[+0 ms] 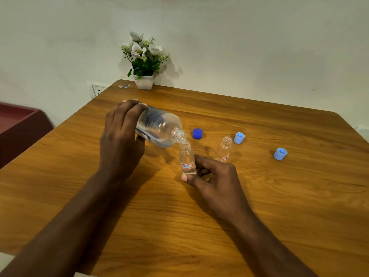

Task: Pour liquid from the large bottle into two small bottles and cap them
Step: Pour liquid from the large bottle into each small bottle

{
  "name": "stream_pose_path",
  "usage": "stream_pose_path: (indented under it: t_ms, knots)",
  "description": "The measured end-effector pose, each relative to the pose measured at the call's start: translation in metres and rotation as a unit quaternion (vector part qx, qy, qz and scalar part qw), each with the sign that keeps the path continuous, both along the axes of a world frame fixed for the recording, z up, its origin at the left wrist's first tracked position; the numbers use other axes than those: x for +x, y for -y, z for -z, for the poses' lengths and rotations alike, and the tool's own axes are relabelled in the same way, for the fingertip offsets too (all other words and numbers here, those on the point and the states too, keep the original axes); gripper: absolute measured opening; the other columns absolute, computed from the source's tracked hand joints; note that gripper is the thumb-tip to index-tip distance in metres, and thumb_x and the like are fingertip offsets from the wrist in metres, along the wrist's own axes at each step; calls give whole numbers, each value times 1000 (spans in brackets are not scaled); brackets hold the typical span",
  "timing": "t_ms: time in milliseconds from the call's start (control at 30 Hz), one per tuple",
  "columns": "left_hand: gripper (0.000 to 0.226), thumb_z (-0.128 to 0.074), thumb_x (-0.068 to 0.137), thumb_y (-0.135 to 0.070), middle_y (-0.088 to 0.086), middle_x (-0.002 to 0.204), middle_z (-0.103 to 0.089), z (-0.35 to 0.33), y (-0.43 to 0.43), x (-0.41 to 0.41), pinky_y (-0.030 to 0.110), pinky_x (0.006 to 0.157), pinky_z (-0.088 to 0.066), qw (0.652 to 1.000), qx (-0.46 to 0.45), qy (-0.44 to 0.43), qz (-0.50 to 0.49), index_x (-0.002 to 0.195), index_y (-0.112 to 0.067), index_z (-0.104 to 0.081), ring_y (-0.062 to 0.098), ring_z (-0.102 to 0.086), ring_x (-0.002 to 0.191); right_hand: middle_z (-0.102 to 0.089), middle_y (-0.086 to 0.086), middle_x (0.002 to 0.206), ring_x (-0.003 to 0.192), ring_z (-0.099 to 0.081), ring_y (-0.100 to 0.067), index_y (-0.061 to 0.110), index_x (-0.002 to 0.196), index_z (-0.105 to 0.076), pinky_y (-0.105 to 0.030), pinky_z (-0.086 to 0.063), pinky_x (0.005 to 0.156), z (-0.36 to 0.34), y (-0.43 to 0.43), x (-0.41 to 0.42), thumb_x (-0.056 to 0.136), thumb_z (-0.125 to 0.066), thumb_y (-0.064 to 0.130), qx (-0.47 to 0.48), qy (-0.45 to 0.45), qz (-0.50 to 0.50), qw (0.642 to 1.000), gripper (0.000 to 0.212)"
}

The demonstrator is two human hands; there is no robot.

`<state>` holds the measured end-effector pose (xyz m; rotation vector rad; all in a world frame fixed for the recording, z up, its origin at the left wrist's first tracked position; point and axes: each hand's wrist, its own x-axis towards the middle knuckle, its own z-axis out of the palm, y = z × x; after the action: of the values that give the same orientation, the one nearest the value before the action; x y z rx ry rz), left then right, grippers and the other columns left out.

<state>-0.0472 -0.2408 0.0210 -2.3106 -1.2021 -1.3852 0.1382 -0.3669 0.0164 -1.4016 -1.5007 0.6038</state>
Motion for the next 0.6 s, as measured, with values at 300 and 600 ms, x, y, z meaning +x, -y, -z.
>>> stream_pose_path:
  t_ms: [300,600]
  knots:
    - [72,-78,64,2,13,127,-55,9,4,4,30,82,-42,998,-64,6,13,127,-12,-46,32,-51,115,-74,15,92,80,-67,-8,25,99,-74,-21,-51,71,2,-1,1,77,-77,14,18,-7,2,1000,24]
    - [73,-83,64,-5,11,123,-58,15,5,7,30,87,-42,994,-100,20,30,128,-10,-49,30,-53,113,-73,22,91,79,-67,-3,43,93,-67,-15,-48,72,-2,-1,-2,77,-77,12,24,-7,16,1000,36]
